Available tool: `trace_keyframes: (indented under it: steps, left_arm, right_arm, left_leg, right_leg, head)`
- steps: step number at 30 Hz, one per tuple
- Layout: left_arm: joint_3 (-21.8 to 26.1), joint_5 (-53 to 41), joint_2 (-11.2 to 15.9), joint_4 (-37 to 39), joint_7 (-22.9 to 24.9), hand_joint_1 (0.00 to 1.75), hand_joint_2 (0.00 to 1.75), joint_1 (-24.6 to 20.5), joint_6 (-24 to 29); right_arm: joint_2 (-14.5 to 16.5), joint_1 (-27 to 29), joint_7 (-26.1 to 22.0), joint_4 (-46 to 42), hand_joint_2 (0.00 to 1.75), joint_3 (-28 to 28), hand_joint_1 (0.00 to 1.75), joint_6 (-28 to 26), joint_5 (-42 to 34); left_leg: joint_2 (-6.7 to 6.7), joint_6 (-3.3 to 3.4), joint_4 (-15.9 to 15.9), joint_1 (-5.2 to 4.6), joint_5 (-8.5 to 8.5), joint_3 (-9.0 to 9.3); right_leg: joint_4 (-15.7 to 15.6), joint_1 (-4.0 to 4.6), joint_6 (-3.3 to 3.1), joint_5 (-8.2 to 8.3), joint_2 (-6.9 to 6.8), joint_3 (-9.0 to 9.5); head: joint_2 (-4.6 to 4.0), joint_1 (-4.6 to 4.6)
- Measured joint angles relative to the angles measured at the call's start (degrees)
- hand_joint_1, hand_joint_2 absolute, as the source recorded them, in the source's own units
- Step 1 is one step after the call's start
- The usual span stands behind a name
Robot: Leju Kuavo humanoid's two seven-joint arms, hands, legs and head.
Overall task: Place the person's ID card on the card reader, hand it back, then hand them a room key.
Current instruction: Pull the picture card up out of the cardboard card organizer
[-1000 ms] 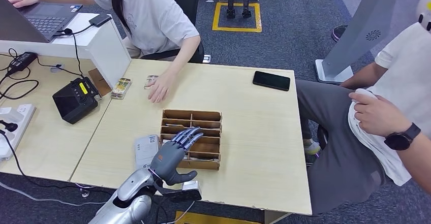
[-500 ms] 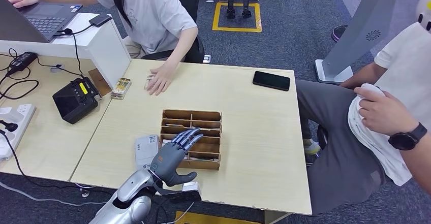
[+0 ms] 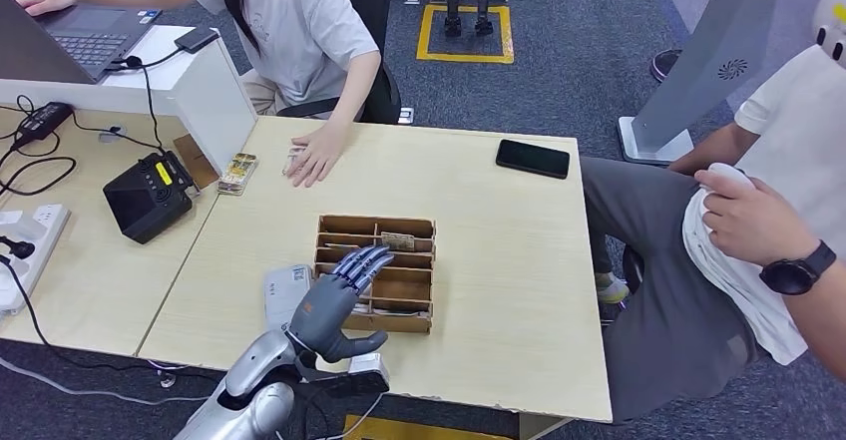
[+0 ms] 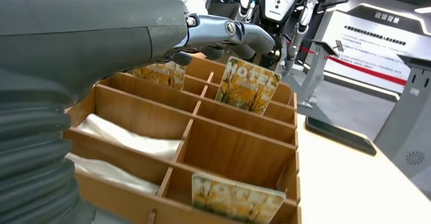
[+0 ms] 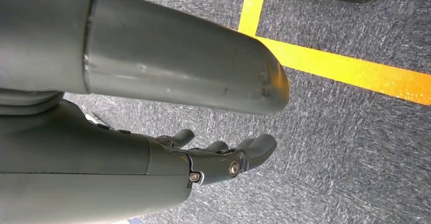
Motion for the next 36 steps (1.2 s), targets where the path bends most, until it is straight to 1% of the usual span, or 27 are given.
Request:
trace_keyframes:
  steps: [10,18,29,33,36]
  left_arm:
    - [0.5,0.6,0.2,-1.5,-0.2,0.00,1.75,0.2,-0.9]
    - [0.5,-0.4,0.4,-1.5,-0.9,0.00,1.75,1.6,-1.0]
    - [0.5,-1.2,2.3,-1.5,-2.9,0.00,1.75,3.0,-2.7]
    - [0.5,-1.7,2.8,-1.5,-3.1,0.00,1.75,3.6,-2.8]
    - [0.5,-4.2,3.0,-1.5,-2.5,0.00,1.75,3.7,-2.0]
  right_arm:
    - [0.2,0.0,0.0,0.0,0.00,0.0,0.00,0.0,0.4]
    - [0.4,0.0,-0.2,0.0,0.00,-0.1,0.00,0.0,0.5]
    - [0.5,0.0,-0.2,0.0,0.00,-0.2,0.00,0.0,0.5]
    - [0.5,0.0,-0.3,0.0,0.00,-0.4,0.00,0.0,0.6]
    - [0.5,-0.1,-0.3,0.0,0.00,-0.4,0.00,0.0,0.6]
  left_leg:
    - [0.00,0.00,0.0,0.00,0.00,0.00]
    - [0.00,0.00,0.0,0.00,0.00,0.00]
    - [-0.01,0.00,0.0,0.00,0.00,0.00]
    - [0.00,0.00,0.0,0.00,0.00,0.00]
    - [-0.01,0.00,0.0,0.00,0.00,0.00]
  right_leg:
    - [0.0,0.00,0.00,0.00,0.00,0.00]
    - [0.0,0.00,0.00,0.00,0.00,0.00]
    - [0.0,0.00,0.00,0.00,0.01,0.00]
    - [0.0,0.00,0.00,0.00,0.01,0.00]
    - [0.0,0.00,0.00,0.00,0.00,0.00]
  head:
    - [0.00,0.00]
    - [0.00,0.00]
    - [0.00,0.01]
    - [0.00,0.00]
    - [0.00,0.00]
